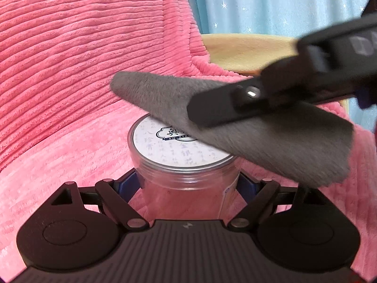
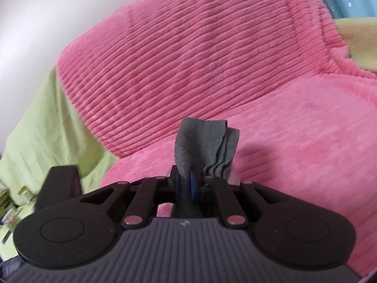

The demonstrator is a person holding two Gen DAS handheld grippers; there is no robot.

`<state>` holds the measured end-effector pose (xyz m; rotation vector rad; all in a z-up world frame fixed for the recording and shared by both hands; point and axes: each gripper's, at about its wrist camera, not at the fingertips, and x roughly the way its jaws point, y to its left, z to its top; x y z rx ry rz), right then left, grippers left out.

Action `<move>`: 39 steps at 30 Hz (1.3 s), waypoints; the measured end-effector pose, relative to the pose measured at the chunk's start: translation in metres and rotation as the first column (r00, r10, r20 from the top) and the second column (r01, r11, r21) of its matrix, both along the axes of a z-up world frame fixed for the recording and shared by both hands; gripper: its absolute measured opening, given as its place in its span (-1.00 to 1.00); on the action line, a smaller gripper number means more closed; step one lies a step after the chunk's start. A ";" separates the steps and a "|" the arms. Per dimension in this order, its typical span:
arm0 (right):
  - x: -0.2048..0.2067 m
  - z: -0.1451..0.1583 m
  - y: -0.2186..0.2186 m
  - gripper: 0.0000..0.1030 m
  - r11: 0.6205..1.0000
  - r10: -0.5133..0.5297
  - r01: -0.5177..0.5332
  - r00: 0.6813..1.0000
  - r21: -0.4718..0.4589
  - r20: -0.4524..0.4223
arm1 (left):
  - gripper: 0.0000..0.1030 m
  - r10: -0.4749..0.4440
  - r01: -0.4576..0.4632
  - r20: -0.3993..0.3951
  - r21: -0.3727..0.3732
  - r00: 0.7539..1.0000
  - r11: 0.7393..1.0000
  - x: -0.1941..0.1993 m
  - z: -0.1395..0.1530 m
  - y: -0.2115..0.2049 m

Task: Clean container
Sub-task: 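Keep wiping the lid top with the right gripper's cloth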

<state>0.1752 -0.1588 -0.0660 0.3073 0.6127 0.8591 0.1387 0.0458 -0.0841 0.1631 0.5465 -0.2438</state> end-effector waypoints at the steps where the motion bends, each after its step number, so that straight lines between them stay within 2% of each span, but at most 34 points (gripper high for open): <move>1: -0.001 -0.001 0.002 -0.86 1.000 0.012 -0.012 1.000 0.006 -0.001 | 0.65 0.007 -0.007 0.000 -0.002 1.000 1.000 0.000 0.000 0.000; 5: 0.002 -0.002 0.014 -0.88 0.999 0.035 -0.035 0.999 0.001 0.024 | 0.65 0.011 -0.011 0.002 0.008 1.000 1.000 0.001 0.000 -0.002; 9: 0.012 -0.003 0.012 -0.89 0.999 -0.032 0.034 0.997 -0.026 0.067 | 0.65 0.008 -0.008 0.001 0.007 1.000 1.000 0.000 -0.001 -0.003; 12: 0.013 -0.002 0.002 -0.89 0.996 -0.072 0.075 0.996 -0.041 0.060 | 0.65 0.006 -0.006 0.001 0.004 1.000 1.000 0.000 0.000 -0.003; 18: 0.001 -0.002 -0.001 -0.86 0.998 -0.046 0.047 0.998 -0.035 0.031 | 0.65 0.007 -0.007 -0.001 0.007 1.000 1.000 0.001 0.000 -0.003; 21: 0.003 0.000 0.009 -0.87 0.998 -0.025 0.028 0.998 -0.054 0.055 | 0.65 0.012 -0.012 -0.006 -0.001 1.000 1.000 0.002 -0.001 -0.002; 28: 0.012 0.003 0.006 -0.89 0.983 -0.121 0.133 0.987 -0.127 0.102 | 0.65 0.008 -0.008 -0.001 0.015 1.000 1.000 0.003 -0.001 -0.005; 34: -0.003 0.003 0.005 -0.86 0.988 -0.086 0.098 0.991 -0.120 0.103 | 0.65 0.008 -0.008 -0.009 0.011 1.000 1.000 0.003 -0.001 -0.005; 39: 0.000 0.004 0.019 -0.86 0.992 -0.058 0.069 0.992 -0.109 0.109 | 0.65 0.017 -0.017 -0.021 -0.015 1.000 1.000 0.005 -0.001 -0.001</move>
